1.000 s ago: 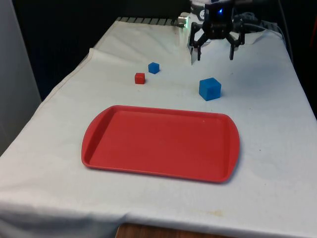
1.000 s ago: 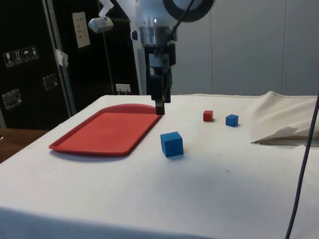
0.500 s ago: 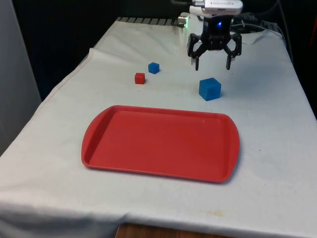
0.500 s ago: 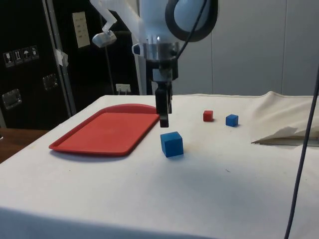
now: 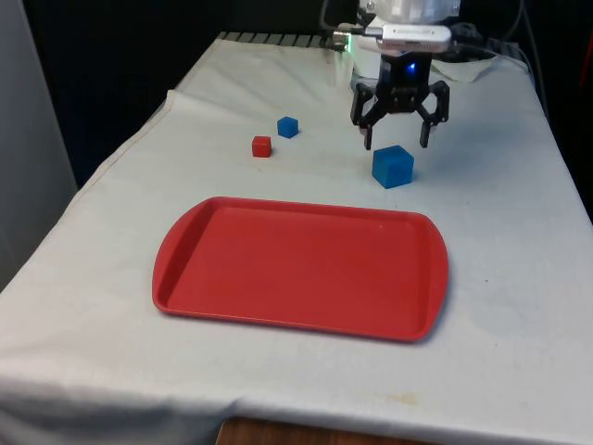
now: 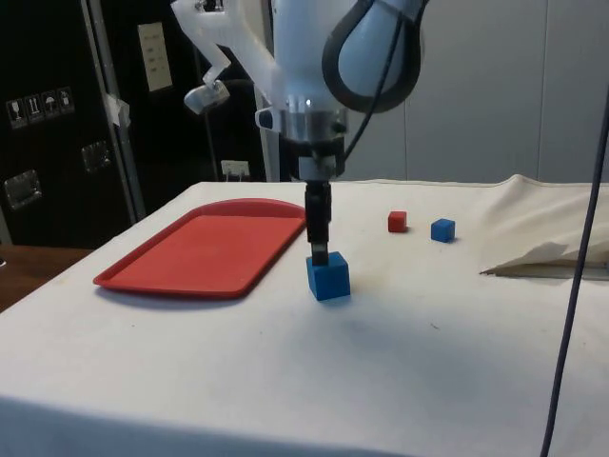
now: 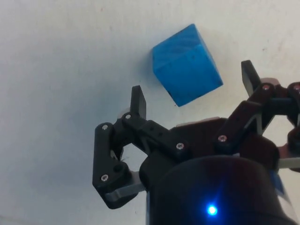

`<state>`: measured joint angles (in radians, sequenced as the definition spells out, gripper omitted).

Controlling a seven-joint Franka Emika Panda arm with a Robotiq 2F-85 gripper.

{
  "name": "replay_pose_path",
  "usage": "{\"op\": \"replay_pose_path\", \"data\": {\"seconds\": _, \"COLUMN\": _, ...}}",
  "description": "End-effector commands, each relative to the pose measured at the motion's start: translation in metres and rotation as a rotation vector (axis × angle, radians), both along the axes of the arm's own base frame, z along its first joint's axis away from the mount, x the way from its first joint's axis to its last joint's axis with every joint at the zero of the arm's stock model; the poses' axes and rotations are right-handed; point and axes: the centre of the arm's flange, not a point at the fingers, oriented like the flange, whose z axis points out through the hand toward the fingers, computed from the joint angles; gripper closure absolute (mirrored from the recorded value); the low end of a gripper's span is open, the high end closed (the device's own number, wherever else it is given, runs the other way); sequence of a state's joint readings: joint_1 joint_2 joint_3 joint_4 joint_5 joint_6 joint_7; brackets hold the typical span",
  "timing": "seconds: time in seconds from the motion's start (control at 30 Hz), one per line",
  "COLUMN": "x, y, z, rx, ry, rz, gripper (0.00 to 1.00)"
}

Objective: Pick up the largest block and place it onto the tray.

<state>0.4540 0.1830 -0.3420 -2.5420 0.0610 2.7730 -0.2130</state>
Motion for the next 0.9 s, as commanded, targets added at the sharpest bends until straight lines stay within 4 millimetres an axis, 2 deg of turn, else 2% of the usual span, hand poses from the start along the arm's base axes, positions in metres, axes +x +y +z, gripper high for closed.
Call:
{"op": "replay_pose_path", "data": {"seconds": 0.0, "x": -0.003, "y": 0.004, "z": -0.001, "rx": 0.016, "ry": -0.009, "rz": 0.015, "gripper": 0.00}}
{"op": "replay_pose_path", "data": {"seconds": 0.53, "x": -0.005, "y": 0.003, "z": -0.034, "rx": -0.030, "ry": -0.005, "rz": 0.080, "gripper": 0.00}}
{"op": "replay_pose_path", "data": {"seconds": 0.8, "x": -0.006, "y": 0.006, "z": -0.041, "rx": -0.026, "ry": -0.010, "rz": 0.096, "gripper": 0.00}}
{"op": "replay_pose_path", "data": {"seconds": 0.83, "x": -0.006, "y": 0.006, "z": -0.041, "rx": -0.027, "ry": -0.010, "rz": 0.098, "gripper": 0.02}}
{"op": "replay_pose_path", "data": {"seconds": 0.87, "x": -0.006, "y": 0.003, "z": -0.043, "rx": -0.039, "ry": 0.000, "rz": 0.095, "gripper": 0.10}}
